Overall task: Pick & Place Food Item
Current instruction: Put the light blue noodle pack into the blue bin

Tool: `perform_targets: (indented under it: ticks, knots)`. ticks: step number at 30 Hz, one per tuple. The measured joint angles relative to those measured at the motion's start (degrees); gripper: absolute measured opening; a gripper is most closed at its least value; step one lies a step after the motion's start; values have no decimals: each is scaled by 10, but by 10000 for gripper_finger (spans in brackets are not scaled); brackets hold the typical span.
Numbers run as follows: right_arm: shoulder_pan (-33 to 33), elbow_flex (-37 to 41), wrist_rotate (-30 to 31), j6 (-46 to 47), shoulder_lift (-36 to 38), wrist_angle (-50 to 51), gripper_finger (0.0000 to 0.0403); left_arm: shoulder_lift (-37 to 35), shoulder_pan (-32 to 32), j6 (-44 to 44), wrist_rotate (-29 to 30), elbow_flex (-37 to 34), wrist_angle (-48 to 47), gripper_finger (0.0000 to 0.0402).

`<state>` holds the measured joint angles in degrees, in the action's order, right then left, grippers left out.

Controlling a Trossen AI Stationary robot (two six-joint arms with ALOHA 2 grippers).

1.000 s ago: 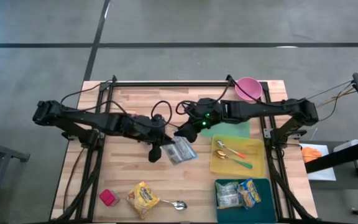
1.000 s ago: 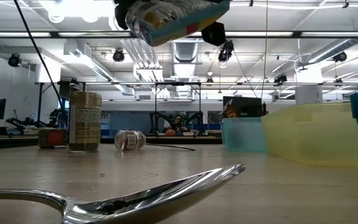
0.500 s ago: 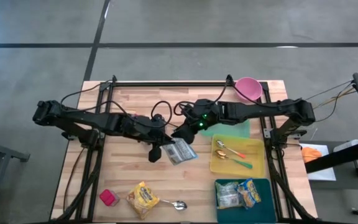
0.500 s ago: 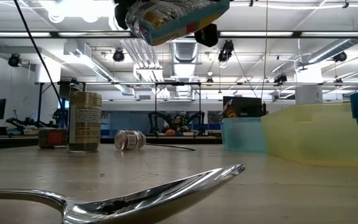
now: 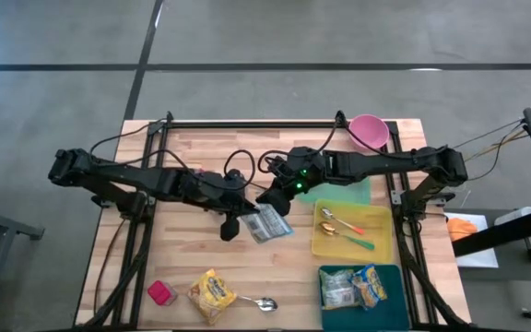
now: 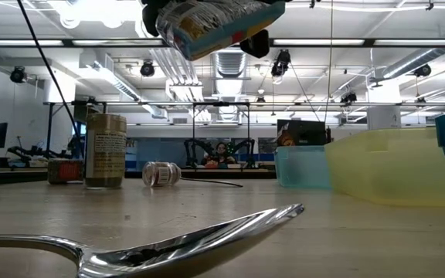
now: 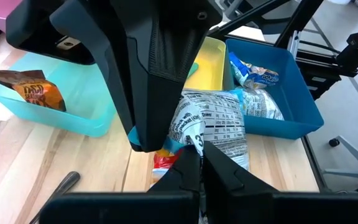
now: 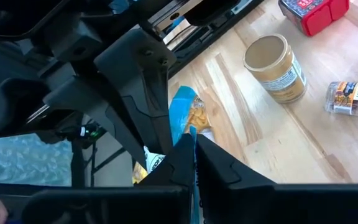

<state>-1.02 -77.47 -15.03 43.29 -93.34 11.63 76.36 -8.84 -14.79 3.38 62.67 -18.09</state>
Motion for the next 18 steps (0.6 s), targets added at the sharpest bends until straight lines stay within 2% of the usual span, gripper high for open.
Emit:
perform_targets:
  ticks: [4,7,18]
  knots:
    - [0,0,0,0,3,0,8,0,0,-2,0,0,0,2]
    - [0,0,0,-2,9,2,8,0,0,-5,0,0,1,18]
    - [4,0,0,-15,29,43,7,0,0,-24,1,0,17,163]
